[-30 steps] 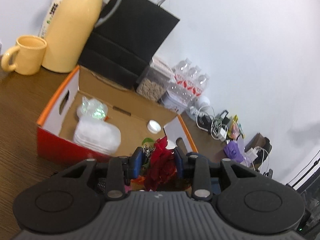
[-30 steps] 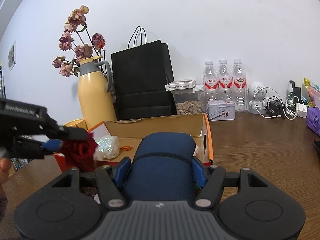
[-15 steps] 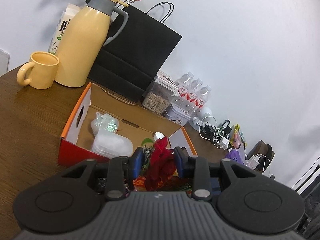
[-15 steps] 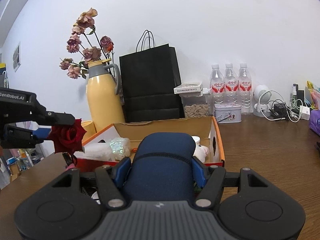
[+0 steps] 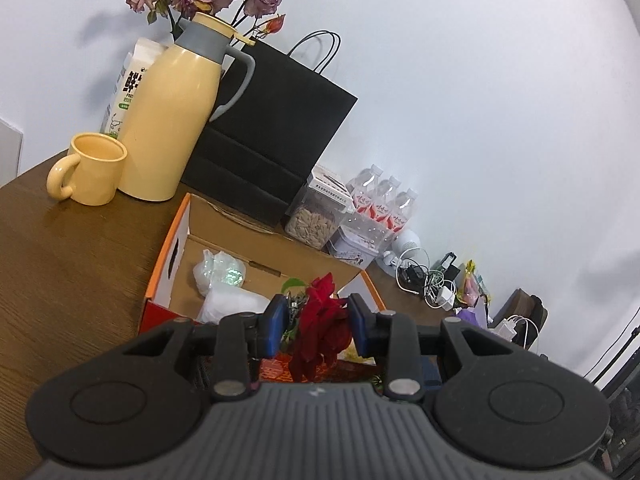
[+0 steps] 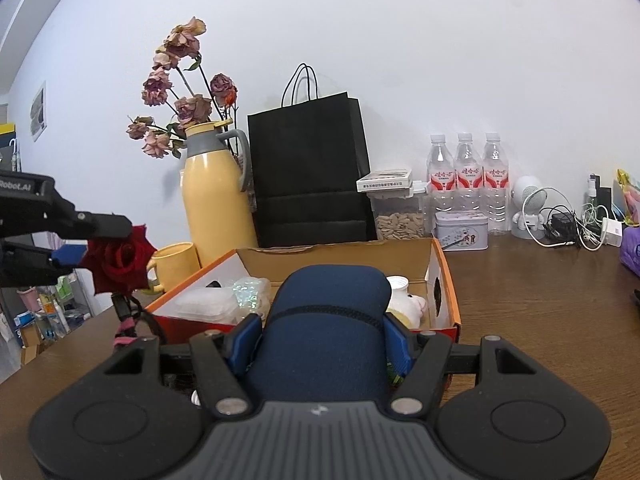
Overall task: Organize objects
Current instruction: 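Carry the red flower and navy pouch up toward the cardboard box, then lower the red flower and navy pouch into the box and open both tools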
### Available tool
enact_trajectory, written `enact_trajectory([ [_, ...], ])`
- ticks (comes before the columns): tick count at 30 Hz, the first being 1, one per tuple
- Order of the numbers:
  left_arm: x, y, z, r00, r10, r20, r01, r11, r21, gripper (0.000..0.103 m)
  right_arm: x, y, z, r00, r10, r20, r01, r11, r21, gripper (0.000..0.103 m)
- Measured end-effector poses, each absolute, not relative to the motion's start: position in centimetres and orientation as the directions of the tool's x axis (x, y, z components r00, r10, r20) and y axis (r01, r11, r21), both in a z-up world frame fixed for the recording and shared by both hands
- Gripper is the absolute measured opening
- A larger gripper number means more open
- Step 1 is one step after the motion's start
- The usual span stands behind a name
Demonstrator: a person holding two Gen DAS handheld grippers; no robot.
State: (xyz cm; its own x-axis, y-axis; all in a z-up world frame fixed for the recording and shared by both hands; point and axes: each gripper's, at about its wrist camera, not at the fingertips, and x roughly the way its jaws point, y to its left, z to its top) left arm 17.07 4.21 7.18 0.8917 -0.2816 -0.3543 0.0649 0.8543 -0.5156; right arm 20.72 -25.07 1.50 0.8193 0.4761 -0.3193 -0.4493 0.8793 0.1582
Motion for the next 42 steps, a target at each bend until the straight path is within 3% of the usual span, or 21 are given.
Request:
enact_trajectory([
  [10,16.0,7.9,4.2,0.884,-0.17,-0.435,-0.07,0.873,-0.483,0.034,20.5,-24.5,1.3,0.812,0.478,-0.334,-0.455,0.878,0.15,0.063],
  [17,14.4,8.6,4.3,0.908,-0.043,-0.416,-0.109,0.936,-0.335,0.034,20.2,-23.8,1.3,0.807,0.484,-0.337,-0.463,0.874,0.145,0.063],
  [23,13.5,9.4,3.6,0.913,0.011,-0.408,-0.141,0.947,-0.289,0.034,19.8,-23.5,1.3,0.805,0.485,-0.342,-0.468,0.873,0.138,0.063],
  [42,16.9,6.3,6.3,0.94,-0.081,-0.332,-0.025,0.953,-0.303,0.033,21.8,-22.0,2.9,0.818,0.48,-0.316,-0.478,0.874,0.089,0.063],
])
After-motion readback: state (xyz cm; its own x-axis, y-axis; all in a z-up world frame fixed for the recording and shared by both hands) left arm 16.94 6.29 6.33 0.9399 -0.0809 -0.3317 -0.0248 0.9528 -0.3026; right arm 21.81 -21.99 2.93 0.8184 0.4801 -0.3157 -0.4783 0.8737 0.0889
